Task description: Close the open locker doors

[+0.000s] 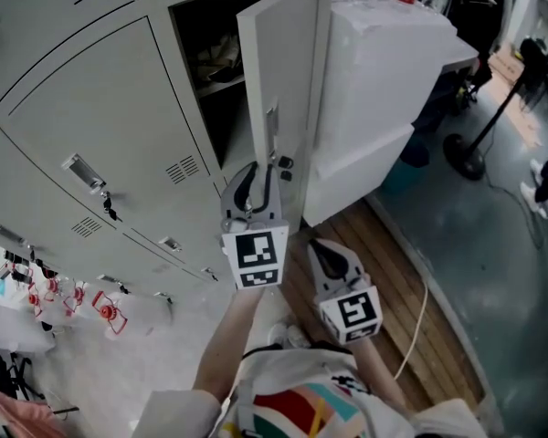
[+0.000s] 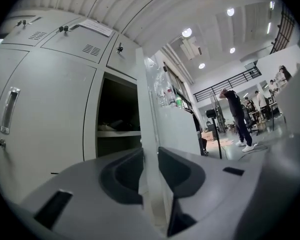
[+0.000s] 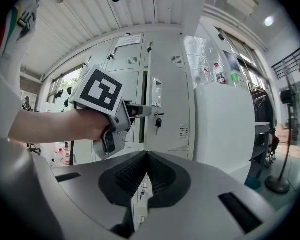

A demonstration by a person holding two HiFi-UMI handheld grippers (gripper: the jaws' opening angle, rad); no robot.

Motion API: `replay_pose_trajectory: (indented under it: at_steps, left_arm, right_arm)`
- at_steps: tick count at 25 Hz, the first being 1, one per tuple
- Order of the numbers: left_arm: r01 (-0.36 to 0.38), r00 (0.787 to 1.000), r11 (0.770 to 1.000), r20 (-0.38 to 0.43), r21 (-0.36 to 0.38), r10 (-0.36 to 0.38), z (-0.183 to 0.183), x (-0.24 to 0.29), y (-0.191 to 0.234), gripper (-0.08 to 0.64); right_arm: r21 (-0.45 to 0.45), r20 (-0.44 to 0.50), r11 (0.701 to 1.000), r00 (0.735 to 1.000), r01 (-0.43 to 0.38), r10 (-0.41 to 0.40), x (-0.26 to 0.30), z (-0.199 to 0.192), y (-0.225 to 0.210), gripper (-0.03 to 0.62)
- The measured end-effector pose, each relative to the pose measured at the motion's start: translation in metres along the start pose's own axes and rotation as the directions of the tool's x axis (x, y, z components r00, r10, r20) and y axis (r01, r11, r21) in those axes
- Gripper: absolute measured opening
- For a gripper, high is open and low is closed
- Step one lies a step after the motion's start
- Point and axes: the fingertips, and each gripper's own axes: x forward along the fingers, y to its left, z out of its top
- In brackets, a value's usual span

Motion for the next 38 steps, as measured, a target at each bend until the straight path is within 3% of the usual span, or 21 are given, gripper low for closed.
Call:
replay_pose_trajectory:
  at_steps: [20,22,24,28,33,38]
  left_arm:
    - [-0.138,0.987,0.989,-0.085,-0.047,0.134,-0.017,0.014,0.051,0.084]
    - [-0.155,0.982,0.987,-0.116,-0.054,0.147,-0.025,0.017,0.057,0.097]
    - [-0.167,0.979,0.983,-0.136,-0.082,0.155,-0.034,0.020,0.062,0.164]
    - [-0.189,0.974,0.978,-0.147,-0.091,0.175,-0.044,0.018,0.067,0.166]
    - [-0.221,0.975,0.971,-0.056,-0.097,0.216,-0.025,0.004,0.070,0.051]
    - [-0.191,0.981,0.976,-0.042,-0.107,0.188,-0.019,0.011,0.063,0.026]
  right_arm:
    - [0.012,0.001,0.999,0.999,-0.033,0.033,0.013,-0.003,-0.004,0.006]
    - [0.019,0.001,0.999,0.999,-0.034,0.034,0.015,-0.003,-0.005,0.005]
    - [0.025,0.005,0.999,0.999,-0.036,0.036,0.017,-0.003,-0.006,0.005]
    - [0.034,0.011,0.999,0.999,-0.037,0.037,0.021,-0.002,-0.008,0.005]
    - [0.042,0.000,0.998,0.999,-0.041,0.041,0.026,-0.004,-0.009,0.005]
    - [0.043,-0.002,0.998,0.999,-0.049,0.049,0.030,-0.006,-0.010,0.006]
